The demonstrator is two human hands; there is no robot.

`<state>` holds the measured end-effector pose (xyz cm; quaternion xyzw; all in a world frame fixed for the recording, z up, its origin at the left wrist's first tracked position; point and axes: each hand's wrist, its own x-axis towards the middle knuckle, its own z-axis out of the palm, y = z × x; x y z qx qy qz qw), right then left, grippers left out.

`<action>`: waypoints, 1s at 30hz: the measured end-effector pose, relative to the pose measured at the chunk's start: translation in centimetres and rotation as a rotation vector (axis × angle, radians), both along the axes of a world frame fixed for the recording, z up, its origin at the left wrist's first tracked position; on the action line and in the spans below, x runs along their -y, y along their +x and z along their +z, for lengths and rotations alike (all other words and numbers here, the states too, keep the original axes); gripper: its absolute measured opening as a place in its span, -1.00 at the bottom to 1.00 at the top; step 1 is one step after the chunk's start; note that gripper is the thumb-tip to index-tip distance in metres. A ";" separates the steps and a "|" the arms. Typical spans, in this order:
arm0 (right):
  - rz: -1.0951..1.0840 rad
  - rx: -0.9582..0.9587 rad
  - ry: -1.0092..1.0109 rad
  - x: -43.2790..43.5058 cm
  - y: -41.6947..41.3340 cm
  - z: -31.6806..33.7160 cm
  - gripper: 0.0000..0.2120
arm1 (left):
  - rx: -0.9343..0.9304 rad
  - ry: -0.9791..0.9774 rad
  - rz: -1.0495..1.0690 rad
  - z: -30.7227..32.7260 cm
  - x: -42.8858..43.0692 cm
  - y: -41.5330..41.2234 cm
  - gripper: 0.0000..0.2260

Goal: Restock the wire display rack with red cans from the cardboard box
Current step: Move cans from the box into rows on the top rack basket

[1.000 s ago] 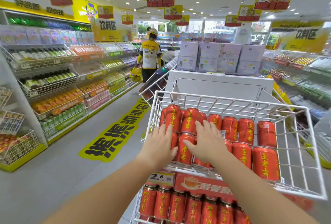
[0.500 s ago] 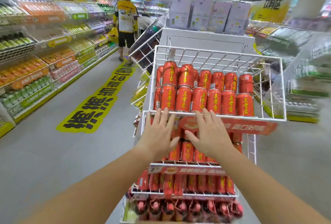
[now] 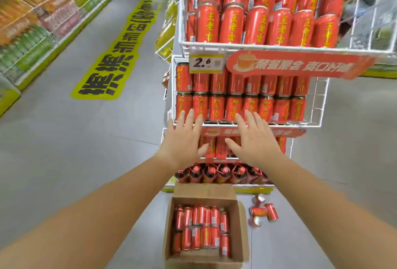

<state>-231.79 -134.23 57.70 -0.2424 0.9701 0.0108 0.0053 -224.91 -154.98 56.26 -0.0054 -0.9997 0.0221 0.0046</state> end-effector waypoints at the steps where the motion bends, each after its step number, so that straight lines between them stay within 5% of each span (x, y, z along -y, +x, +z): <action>1: 0.007 0.022 0.007 -0.2 0.2 -1.9 -0.20 | 0.023 -0.013 0.001 -1.8 -0.1 0.4 -0.22; 21: 0.098 0.554 0.295 -6.8 8.0 -48.9 -0.17 | 0.593 0.045 0.129 -46.7 -5.6 9.6 -0.17; 30: 0.093 0.771 0.227 -5.9 10.9 -65.8 -0.21 | 0.712 0.230 0.300 -63.6 -5.6 12.0 -0.16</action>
